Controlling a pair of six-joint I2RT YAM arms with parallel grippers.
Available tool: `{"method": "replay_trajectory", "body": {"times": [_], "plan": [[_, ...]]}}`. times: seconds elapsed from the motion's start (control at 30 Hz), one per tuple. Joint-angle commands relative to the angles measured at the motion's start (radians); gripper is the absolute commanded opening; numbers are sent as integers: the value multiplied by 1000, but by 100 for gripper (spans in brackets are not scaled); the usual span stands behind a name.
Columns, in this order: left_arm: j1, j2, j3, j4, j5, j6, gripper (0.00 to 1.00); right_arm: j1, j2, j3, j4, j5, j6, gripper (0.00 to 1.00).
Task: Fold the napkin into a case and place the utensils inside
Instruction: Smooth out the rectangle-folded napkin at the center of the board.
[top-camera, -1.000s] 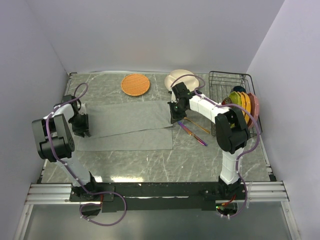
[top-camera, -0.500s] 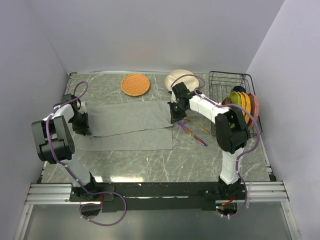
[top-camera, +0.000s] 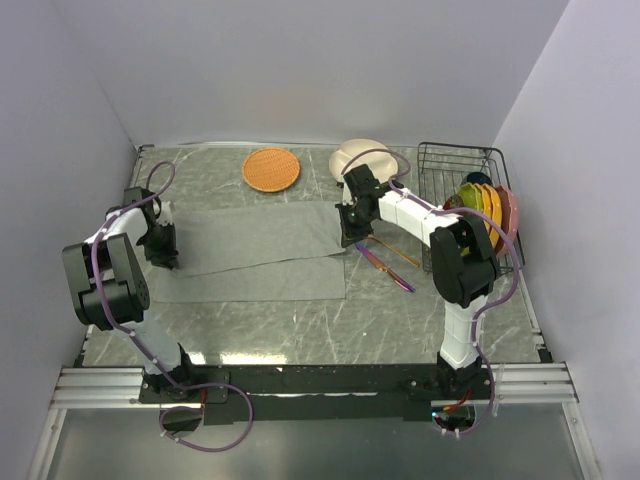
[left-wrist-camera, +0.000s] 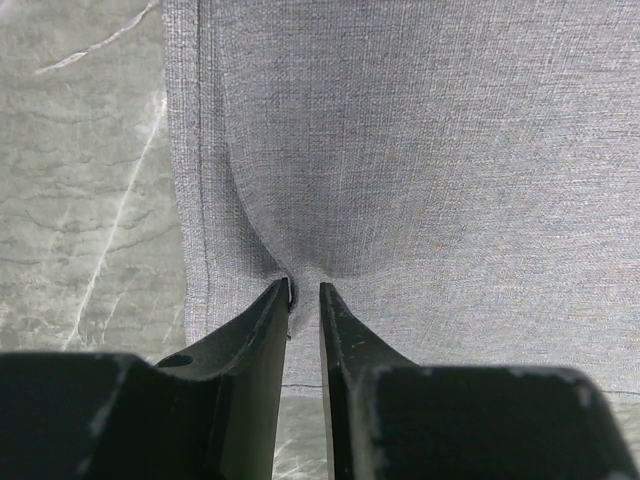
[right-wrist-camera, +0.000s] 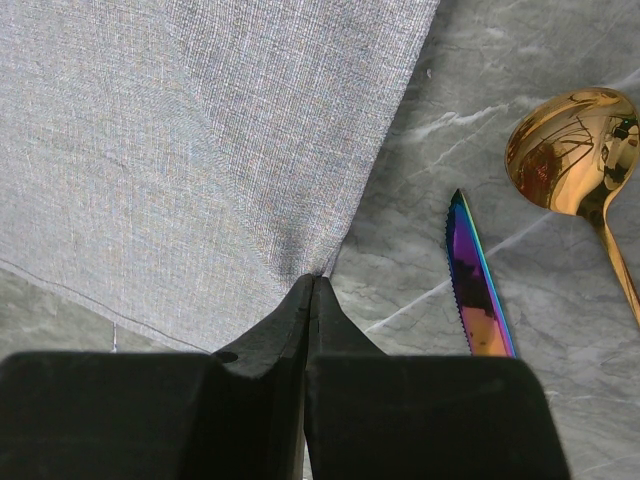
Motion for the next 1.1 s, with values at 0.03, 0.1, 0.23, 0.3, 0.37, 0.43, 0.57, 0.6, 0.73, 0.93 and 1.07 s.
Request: {"method": "replay_trajectory", "body": {"times": [0.03, 0.1, 0.23, 0.3, 0.37, 0.43, 0.57, 0.6, 0.73, 0.93, 1.07], "plan": [[-5, 15, -2, 3, 11, -20, 25, 8, -16, 31, -5, 14, 9, 0], [-5, 19, -6, 3, -6, -22, 26, 8, -17, 33, -7, 17, 8, 0], [-3, 23, -14, 6, -22, -23, 24, 8, -24, 36, -9, 9, 6, 0], [-6, 26, -12, 5, -26, -23, 22, 8, -27, 34, -6, 3, 6, 0], [-5, 28, -11, 0, -29, -19, 15, 6, -24, 34, -9, -4, 5, 0], [-5, 23, -2, -9, -34, -20, 1, 9, -21, 41, -18, -8, 3, 0], [1, -4, 50, -64, -34, -6, 1, 8, -34, 47, -36, -32, -1, 0], [6, -11, 58, -73, -37, 3, 1, 9, -39, 47, -47, -35, -7, 0], [40, -37, 84, -125, -57, 70, 1, 11, -63, 51, -79, -52, -18, 0], [76, -43, 110, -173, -69, 141, 1, 26, -97, 11, -96, -83, -12, 0], [89, -46, 101, -194, -68, 170, 1, 38, -106, -15, -110, -86, -17, 0]]}}
